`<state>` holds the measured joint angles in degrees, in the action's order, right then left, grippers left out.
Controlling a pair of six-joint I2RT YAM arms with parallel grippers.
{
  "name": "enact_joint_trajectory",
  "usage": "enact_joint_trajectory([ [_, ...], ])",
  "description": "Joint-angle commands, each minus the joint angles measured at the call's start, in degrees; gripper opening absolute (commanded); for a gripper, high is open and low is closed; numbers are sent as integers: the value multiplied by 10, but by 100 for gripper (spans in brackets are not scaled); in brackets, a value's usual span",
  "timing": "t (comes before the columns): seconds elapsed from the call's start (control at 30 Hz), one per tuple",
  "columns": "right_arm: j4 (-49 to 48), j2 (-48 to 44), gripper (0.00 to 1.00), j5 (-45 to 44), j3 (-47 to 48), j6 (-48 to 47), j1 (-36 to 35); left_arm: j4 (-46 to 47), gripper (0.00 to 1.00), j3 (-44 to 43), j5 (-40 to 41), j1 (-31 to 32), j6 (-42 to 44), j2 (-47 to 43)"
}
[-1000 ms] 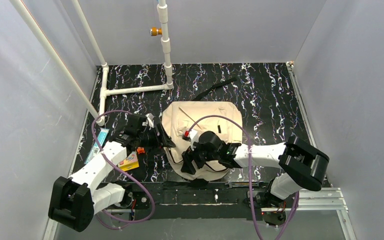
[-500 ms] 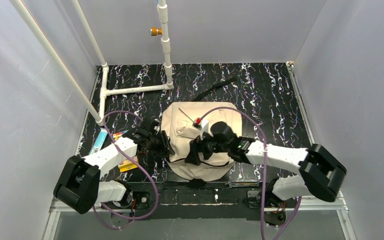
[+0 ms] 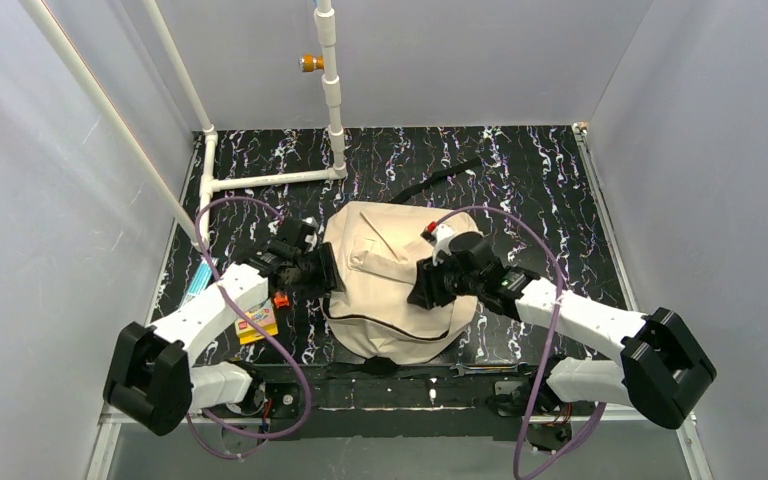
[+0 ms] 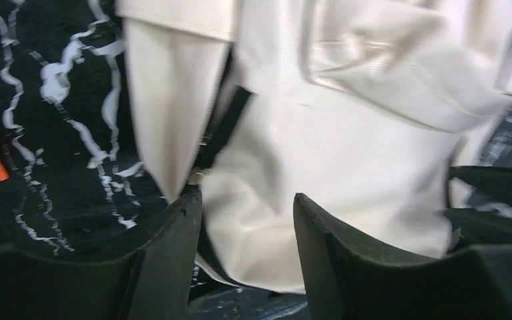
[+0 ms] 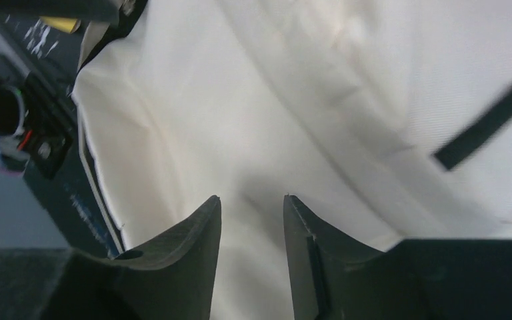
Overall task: Pack the student bag
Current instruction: Adjust the student bag at the center of the board.
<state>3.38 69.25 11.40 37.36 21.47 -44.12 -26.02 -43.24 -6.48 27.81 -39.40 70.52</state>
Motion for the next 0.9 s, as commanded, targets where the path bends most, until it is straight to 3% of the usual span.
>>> enact_joint_trajectory([
  [0.0, -79, -25, 47, 69, -32, 9, -64, -2, 54, -37, -103, -2, 21, -57],
  [0.1, -63, -32, 50, 11, -18, 7, -78, 60, 56, -29, -200, 5, -20, -80],
  [0.2, -15, -34, 53, -79, 6, 9, -60, 134, 56, -7, -248, 39, -81, -89],
  [0.43, 58, -12, 77, -170, 104, 10, 45, 203, 52, 22, -198, 125, -131, -12],
  [0.63, 132, 82, 75, -171, 189, 1, 95, 249, 52, 88, -152, 144, -143, 62],
  [0.87, 154, 164, 60, -135, 217, 23, 108, 278, 52, 117, -145, 148, -136, 106],
])
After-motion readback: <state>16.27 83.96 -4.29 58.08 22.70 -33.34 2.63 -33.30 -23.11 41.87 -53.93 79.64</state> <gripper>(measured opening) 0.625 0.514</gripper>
